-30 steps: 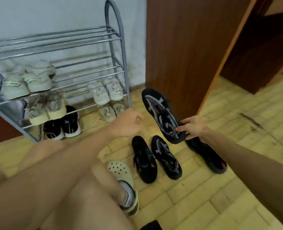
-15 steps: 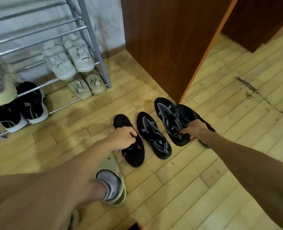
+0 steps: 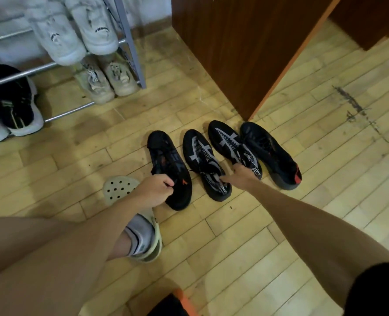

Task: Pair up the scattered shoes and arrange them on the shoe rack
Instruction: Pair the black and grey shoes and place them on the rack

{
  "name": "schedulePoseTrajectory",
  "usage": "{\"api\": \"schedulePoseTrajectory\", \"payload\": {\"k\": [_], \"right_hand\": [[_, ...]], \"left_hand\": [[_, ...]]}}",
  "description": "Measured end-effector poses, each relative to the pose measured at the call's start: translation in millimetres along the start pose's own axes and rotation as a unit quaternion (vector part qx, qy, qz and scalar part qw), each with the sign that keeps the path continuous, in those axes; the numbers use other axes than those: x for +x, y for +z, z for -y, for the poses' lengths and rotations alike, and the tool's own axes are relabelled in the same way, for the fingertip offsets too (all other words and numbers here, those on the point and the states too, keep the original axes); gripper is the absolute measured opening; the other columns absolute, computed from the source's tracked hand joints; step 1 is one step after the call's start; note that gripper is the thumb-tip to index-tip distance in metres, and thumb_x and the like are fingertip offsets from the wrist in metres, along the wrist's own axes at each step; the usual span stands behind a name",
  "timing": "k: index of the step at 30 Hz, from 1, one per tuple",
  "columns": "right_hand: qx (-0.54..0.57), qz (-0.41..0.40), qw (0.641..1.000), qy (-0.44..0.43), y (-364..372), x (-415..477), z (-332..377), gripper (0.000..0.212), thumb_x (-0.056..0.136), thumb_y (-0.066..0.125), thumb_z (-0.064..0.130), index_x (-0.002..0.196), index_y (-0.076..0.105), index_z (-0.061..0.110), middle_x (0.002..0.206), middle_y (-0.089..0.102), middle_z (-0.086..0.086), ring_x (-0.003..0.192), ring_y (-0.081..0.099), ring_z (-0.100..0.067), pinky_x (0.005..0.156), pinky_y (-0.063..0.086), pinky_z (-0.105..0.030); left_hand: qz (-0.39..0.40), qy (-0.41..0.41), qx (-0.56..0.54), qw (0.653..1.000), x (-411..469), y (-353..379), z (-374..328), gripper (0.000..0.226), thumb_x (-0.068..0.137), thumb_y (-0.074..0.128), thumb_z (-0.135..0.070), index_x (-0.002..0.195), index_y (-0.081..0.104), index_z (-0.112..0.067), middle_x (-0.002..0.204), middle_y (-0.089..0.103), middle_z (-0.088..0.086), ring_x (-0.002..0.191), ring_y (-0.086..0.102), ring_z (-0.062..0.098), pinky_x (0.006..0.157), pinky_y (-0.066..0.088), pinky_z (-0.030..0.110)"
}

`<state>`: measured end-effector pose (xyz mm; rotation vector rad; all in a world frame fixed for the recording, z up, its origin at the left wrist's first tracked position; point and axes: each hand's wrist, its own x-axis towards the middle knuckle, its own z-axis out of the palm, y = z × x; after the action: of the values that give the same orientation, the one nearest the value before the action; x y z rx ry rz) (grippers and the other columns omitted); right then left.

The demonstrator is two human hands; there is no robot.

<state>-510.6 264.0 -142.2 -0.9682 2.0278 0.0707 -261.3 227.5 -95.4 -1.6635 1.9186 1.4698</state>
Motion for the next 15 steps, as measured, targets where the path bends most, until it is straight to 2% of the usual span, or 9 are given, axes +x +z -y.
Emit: {"api": "schedulePoseTrajectory", "payload": {"k": [2,5,7,9,11,12,14,15], "right_hand": [[0.024,0.03,0.999,0.023,16,-4,4,0.062,0.087,0.062,0.04,0.135,0.043,0.005,0.128,0.056,-0.015,0.115,0.057,-0.032,0.093,0.051,-0.041],[0.088,-0.021,0.995,0.043,34,-4,3,0.034,0.089,0.056,0.016,0.119,0.055,0.0,0.108,0.068,-0.02,0.093,0.068,-0.032,0.083,0.057,-0.039],[0.183,-0.011,0.981,0.065,43,-4,3,0.023,0.089,0.051,0.003,0.107,0.063,-0.005,0.092,0.073,-0.022,0.076,0.073,-0.031,0.078,0.061,-0.04],[0.244,-0.011,0.967,0.077,52,-2,0,0.017,0.089,0.052,0.002,0.098,0.064,-0.005,0.093,0.072,-0.022,0.07,0.073,-0.029,0.073,0.062,-0.042],[0.232,-0.025,0.97,0.07,56,2,-2,0.022,0.086,0.054,0.01,0.102,0.063,-0.002,0.102,0.07,-0.02,0.082,0.072,-0.031,0.076,0.061,-0.044],[0.213,-0.025,0.975,0.063,57,4,-4,0.031,0.085,0.058,0.019,0.109,0.061,0.001,0.109,0.068,-0.017,0.093,0.069,-0.032,0.082,0.059,-0.045],[0.2,-0.001,0.978,0.052,57,6,-7,0.055,0.081,0.065,0.041,0.125,0.053,0.01,0.119,0.061,-0.01,0.109,0.061,-0.031,0.093,0.053,-0.045],[0.194,0.009,0.98,0.045,58,8,-8,0.058,0.08,0.067,0.045,0.127,0.053,0.013,0.119,0.061,-0.008,0.11,0.061,-0.029,0.094,0.053,-0.044]], "left_hand": [[0.005,0.012,-0.009,1.0,0,5,-8,0.027,0.093,0.051,-0.019,0.117,0.06,-0.017,0.087,0.059,-0.004,0.092,0.059,0.015,0.08,0.047,0.025],[0.024,0.014,-0.004,1.0,0,15,-13,0.026,0.092,0.05,-0.019,0.117,0.059,-0.018,0.084,0.061,-0.005,0.094,0.063,0.018,0.087,0.049,0.032],[0.044,0.001,0.005,0.999,-1,19,-13,0.026,0.093,0.05,-0.019,0.117,0.058,-0.019,0.089,0.064,0.0,0.095,0.063,0.02,0.086,0.049,0.033],[0.058,-0.019,0.026,0.998,1,20,-10,0.027,0.092,0.05,-0.021,0.118,0.058,-0.019,0.1,0.065,0.003,0.099,0.062,0.02,0.089,0.048,0.033],[0.065,-0.026,0.053,0.996,3,19,-9,0.028,0.092,0.05,-0.021,0.119,0.058,-0.018,0.105,0.061,0.003,0.102,0.058,0.019,0.091,0.046,0.031],[0.067,-0.024,0.06,0.996,6,19,-10,0.025,0.092,0.049,-0.019,0.114,0.059,-0.02,0.1,0.058,0.003,0.097,0.057,0.019,0.087,0.045,0.029],[0.065,-0.016,0.06,0.996,11,23,-17,0.01,0.091,0.047,-0.015,0.095,0.052,-0.024,0.088,0.051,0.007,0.082,0.05,0.018,0.075,0.039,0.027],[0.058,-0.013,0.055,0.997,15,26,-24,0.007,0.091,0.046,-0.015,0.089,0.047,-0.022,0.085,0.049,0.008,0.078,0.049,0.017,0.072,0.037,0.027]]}}
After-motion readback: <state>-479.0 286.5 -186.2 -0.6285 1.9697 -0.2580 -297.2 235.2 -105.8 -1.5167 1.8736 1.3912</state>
